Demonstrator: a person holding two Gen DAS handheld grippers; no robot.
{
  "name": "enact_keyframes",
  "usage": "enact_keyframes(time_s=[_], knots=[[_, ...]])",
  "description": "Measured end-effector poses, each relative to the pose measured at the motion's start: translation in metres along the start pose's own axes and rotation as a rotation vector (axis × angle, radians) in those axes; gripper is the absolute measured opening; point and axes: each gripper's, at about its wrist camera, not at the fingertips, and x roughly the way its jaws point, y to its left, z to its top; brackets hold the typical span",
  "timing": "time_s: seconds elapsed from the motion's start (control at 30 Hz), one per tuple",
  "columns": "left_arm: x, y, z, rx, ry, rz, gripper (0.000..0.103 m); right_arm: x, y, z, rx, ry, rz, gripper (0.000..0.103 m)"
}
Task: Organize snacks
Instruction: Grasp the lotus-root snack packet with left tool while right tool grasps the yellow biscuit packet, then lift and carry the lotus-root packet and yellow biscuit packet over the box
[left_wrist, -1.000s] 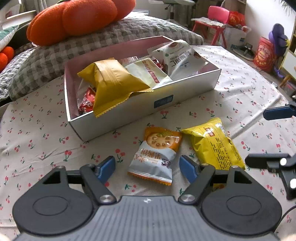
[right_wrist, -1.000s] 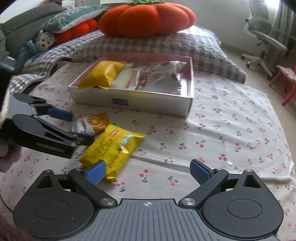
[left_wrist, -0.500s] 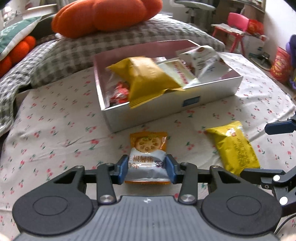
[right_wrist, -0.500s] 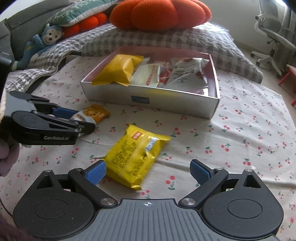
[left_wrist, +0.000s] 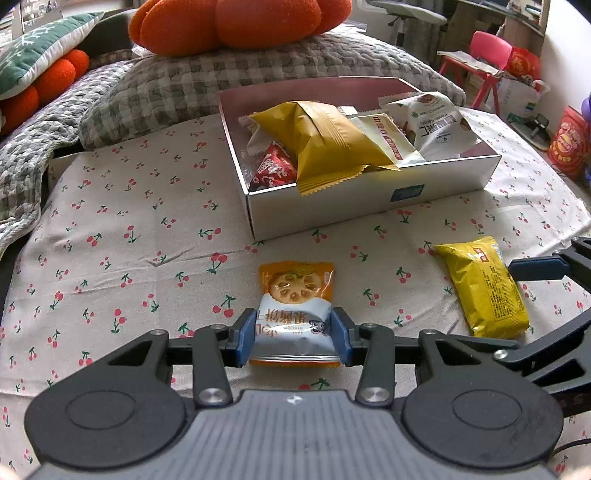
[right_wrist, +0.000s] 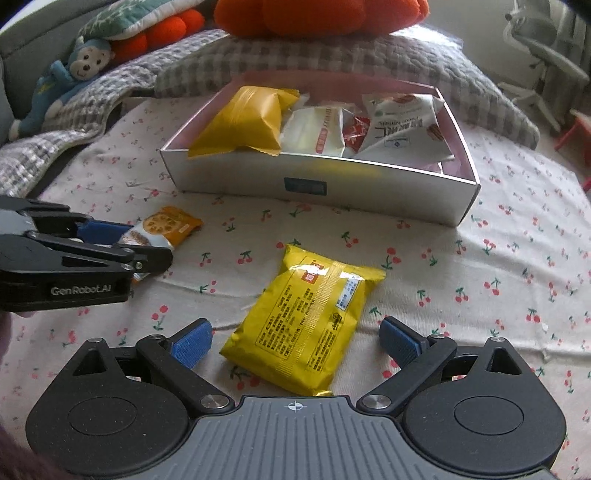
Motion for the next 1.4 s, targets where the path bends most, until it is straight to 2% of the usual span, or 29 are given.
enact_keyframes(time_s=[0.1, 0.23, 0.33, 0.6, 0.87, 1.13, 1.17, 1.23, 1.27, 1.4], knots=[[0.0, 0.0, 0.0, 0.0, 0.0, -0.001, 0.04, 0.003, 0.006, -0.001, -0.04, -0.008, -0.042, 0.098], [0.0, 0.0, 0.0, 0.001, 0.0, 0.001, 0.04, 0.002, 0.006, -0.001, -0.05, -0.021, -0.051, 0.096], [0.0, 0.0, 0.0, 0.001, 0.0, 0.002, 0.04, 0.0, 0.003, -0.001, -0.046, -0.031, -0.052, 0.089], [0.0, -0.001, -0.001, -0.002, 0.002, 0.007, 0.04, -0.009, 0.001, 0.002, -0.059, -0.057, -0.014, 0.05], [0.0, 0.0, 0.0, -0.016, 0.006, 0.008, 0.04, -0.014, -0.006, 0.003, -0.045, -0.048, -0.018, 0.049], [-0.005, -0.001, 0.002, -0.028, -0.005, -0.005, 0.039, -0.03, -0.02, 0.011, 0.007, -0.081, 0.004, 0.049], [-0.006, -0.002, 0.003, -0.029, -0.008, -0.01, 0.031, -0.032, -0.021, 0.012, 0.012, -0.085, 0.005, 0.049], [-0.01, -0.002, 0.005, -0.036, -0.016, -0.02, 0.026, -0.036, -0.024, 0.014, 0.024, -0.09, 0.008, 0.049], [-0.011, -0.003, 0.006, -0.037, -0.02, -0.024, 0.019, -0.038, -0.026, 0.016, 0.032, -0.093, 0.011, 0.049], [-0.011, -0.004, 0.007, -0.029, -0.005, -0.022, 0.019, -0.044, -0.031, 0.02, 0.055, -0.107, 0.016, 0.049]])
